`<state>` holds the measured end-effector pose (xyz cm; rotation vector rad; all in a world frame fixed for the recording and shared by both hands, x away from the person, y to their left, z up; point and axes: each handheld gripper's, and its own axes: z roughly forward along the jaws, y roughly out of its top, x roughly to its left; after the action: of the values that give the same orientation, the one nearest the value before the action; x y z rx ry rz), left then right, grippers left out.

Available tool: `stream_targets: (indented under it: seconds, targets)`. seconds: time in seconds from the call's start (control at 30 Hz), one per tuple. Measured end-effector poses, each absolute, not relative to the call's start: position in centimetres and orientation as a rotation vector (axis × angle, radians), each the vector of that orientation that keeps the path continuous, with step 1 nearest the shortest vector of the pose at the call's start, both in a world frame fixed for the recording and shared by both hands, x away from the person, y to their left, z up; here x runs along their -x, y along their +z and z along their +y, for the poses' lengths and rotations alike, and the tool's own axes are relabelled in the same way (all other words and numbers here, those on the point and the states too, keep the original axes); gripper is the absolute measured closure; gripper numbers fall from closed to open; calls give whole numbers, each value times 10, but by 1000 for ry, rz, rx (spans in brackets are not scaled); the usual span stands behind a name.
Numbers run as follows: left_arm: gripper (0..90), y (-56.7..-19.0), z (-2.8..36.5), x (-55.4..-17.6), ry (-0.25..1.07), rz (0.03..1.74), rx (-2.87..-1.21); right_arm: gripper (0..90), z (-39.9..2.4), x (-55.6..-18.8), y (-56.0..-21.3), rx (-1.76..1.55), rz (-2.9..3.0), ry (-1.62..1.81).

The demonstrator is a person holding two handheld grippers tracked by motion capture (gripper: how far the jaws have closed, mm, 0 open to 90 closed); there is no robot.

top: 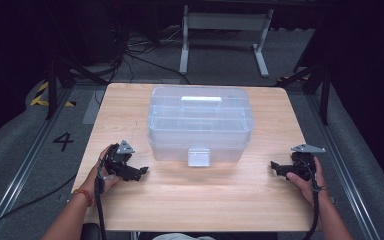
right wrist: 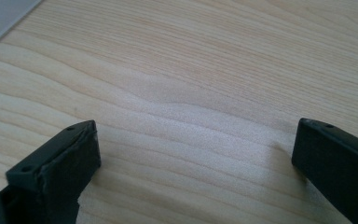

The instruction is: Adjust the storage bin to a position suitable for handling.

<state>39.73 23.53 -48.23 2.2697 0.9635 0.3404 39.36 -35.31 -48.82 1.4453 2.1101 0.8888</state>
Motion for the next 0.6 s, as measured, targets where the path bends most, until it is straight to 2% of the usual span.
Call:
stream_targets:
  seconds: [0.23, 0.3, 0.4, 0.6]
  targets:
    - [0, -482, 235, -395, 332, 956, -2270, 13, -355, -392, -488, -1426, 2127, 896]
    - [1, -483, 238, -392, 317, 900, -2287, 17, -356, -393, -488, -1416, 2134, 899]
    - [0, -483, 238, -392, 321, 897, -2288, 90, -357, -391, -487, -1368, 2163, 934]
    - [0, -483, 236, -390, 313, 905, -2287, 180, -359, -390, -486, -1344, 2166, 948]
